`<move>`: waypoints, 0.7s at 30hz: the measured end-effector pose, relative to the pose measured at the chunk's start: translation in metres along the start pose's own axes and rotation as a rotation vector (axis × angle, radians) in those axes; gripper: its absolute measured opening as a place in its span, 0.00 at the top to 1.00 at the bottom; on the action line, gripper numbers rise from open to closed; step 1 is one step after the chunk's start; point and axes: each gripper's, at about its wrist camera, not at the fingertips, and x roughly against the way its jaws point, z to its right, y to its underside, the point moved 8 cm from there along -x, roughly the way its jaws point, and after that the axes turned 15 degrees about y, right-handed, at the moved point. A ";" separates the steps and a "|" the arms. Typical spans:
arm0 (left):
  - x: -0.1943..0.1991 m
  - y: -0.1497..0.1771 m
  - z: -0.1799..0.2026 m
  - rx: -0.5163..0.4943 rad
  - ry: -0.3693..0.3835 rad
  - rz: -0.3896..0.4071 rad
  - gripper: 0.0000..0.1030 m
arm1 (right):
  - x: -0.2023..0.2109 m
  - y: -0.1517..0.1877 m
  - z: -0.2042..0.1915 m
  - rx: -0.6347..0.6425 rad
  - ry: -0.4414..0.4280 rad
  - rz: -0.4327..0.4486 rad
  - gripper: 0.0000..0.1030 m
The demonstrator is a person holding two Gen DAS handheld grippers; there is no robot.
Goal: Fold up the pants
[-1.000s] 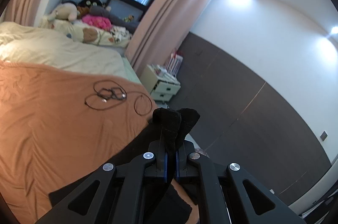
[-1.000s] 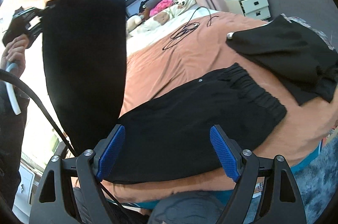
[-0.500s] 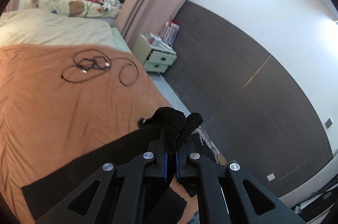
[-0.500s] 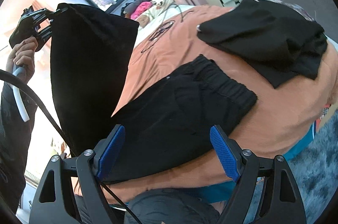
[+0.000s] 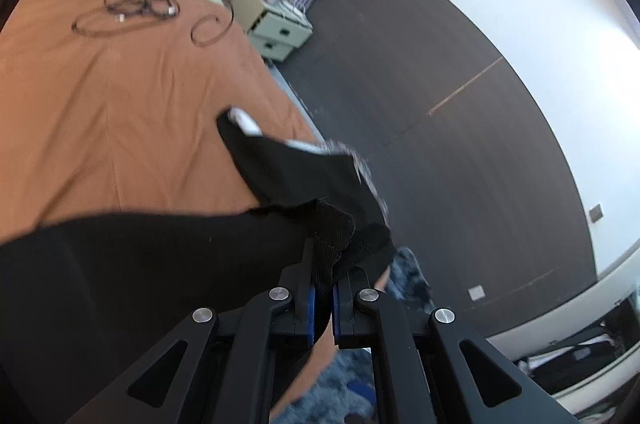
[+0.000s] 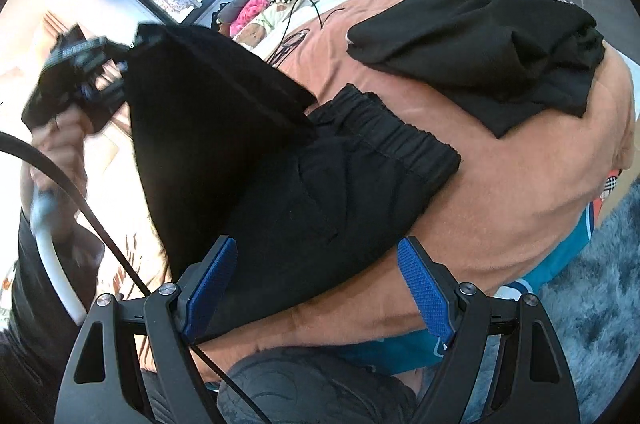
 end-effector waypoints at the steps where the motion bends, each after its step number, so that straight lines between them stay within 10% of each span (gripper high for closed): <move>1: 0.001 0.009 -0.001 0.007 0.006 -0.003 0.95 | 0.001 0.000 0.000 -0.004 -0.004 0.002 0.21; 7: 0.005 0.052 -0.004 0.016 0.006 -0.061 0.86 | 0.005 0.001 -0.002 -0.010 -0.023 0.000 0.21; 11: 0.016 0.081 -0.010 0.020 0.000 -0.092 0.46 | 0.005 0.001 -0.008 -0.003 -0.035 0.007 0.21; 21: 0.088 0.105 -0.059 0.056 -0.110 -0.026 0.43 | -0.006 -0.003 -0.033 -0.003 -0.090 -0.020 0.21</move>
